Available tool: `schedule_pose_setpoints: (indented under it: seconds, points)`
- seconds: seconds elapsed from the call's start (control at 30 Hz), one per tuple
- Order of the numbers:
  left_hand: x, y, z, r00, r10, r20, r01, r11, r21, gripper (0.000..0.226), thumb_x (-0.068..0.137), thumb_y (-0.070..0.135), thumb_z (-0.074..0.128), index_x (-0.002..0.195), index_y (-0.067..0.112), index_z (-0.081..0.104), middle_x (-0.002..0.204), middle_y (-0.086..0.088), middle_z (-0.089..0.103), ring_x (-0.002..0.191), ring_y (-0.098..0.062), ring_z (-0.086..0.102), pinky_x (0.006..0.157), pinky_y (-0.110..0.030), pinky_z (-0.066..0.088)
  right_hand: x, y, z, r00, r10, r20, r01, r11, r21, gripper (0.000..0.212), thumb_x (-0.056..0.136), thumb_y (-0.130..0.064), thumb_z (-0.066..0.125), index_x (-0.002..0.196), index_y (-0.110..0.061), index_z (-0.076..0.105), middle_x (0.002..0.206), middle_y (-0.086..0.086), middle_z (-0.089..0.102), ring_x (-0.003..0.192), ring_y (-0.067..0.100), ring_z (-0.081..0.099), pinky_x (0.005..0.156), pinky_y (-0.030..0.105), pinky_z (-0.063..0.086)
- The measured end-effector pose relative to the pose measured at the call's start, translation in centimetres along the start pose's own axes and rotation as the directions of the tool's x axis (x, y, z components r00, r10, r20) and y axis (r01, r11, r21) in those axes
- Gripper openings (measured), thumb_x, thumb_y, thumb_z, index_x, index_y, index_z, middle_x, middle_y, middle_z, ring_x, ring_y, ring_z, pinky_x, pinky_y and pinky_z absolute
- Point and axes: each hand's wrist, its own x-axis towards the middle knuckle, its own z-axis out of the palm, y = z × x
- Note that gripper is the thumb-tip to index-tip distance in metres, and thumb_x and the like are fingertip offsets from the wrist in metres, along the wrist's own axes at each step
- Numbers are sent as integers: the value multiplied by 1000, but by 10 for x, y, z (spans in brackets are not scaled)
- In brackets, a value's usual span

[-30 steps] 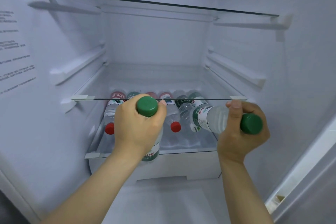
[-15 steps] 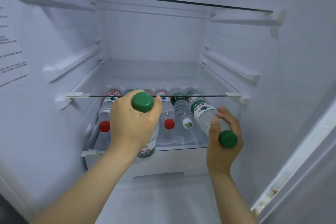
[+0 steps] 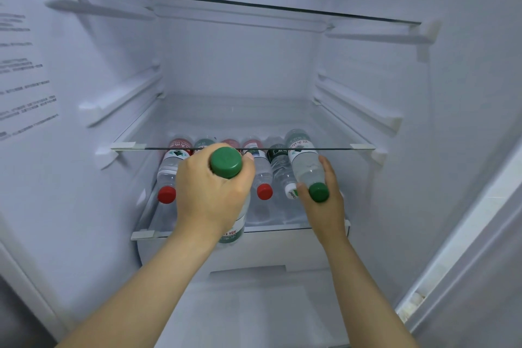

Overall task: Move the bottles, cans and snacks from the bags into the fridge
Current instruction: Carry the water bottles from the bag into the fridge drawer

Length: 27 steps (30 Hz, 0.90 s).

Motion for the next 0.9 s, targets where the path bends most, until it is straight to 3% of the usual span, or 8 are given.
schedule_pose_setpoints:
  seconds: [0.13,0.23,0.3,0.4,0.5,0.6,0.73,0.9]
  points:
    - [0,-1,0,1000,2,-2,-2,1000,2,38,74,36,57,58,2,61,56,-11,62,58,-27,56,59,-38,41,4,1,-5,997,72,-30,-72,997,-16,71,85,-18,71,146,-30,35,140,-9,45,123,7,45,87,5,37]
    - [-2,-1,0,1000,5,-1,-5,1000,-3,36,75,34,58,59,2,61,56,-10,62,58,-25,55,58,-36,42,0,1,-4,965,47,-258,-80,990,-120,56,77,-18,78,126,-17,50,115,5,49,97,14,49,72,2,36]
    - [-2,-1,0,1000,1,2,-1,1000,-2,36,75,34,58,59,2,61,56,-10,62,58,-25,56,58,-36,42,-3,4,-3,934,43,-354,-74,995,-74,47,73,-18,82,109,-17,51,104,5,52,90,22,53,70,6,41]
    - [0,-1,1,1000,-5,0,5,1000,-11,40,73,39,56,59,2,61,57,-11,62,59,-27,56,59,-37,42,-7,9,-6,949,99,-298,-64,990,126,40,73,-22,81,105,-25,58,104,1,59,91,26,65,77,34,58]
    - [1,-1,1,1000,-14,-10,14,1000,-5,36,74,33,59,59,0,60,57,-13,62,59,-27,55,59,-36,41,-10,14,-11,965,151,-213,-88,957,278,37,82,-15,75,117,-20,64,116,7,65,100,20,68,89,32,56]
    - [1,-1,2,1000,-15,-10,15,1000,6,33,75,29,60,59,-1,60,57,-13,61,59,-25,54,59,-34,41,-5,18,-12,959,183,-215,-111,945,307,34,84,-13,74,117,-18,67,113,9,68,102,23,68,95,42,53]
    - [1,-1,1,1000,-17,-13,17,1000,8,33,75,29,61,59,0,60,57,-13,61,59,-26,55,60,-35,41,9,16,-2,941,219,-258,-131,939,319,33,80,-9,76,112,-14,70,105,8,71,94,18,68,91,42,55]
    - [0,-1,0,1000,-7,5,7,1000,-2,36,75,34,58,58,2,60,56,-11,62,58,-26,56,58,-37,41,26,17,8,932,212,-294,-134,955,264,28,80,-15,77,107,-14,71,97,5,72,89,25,70,84,38,58]
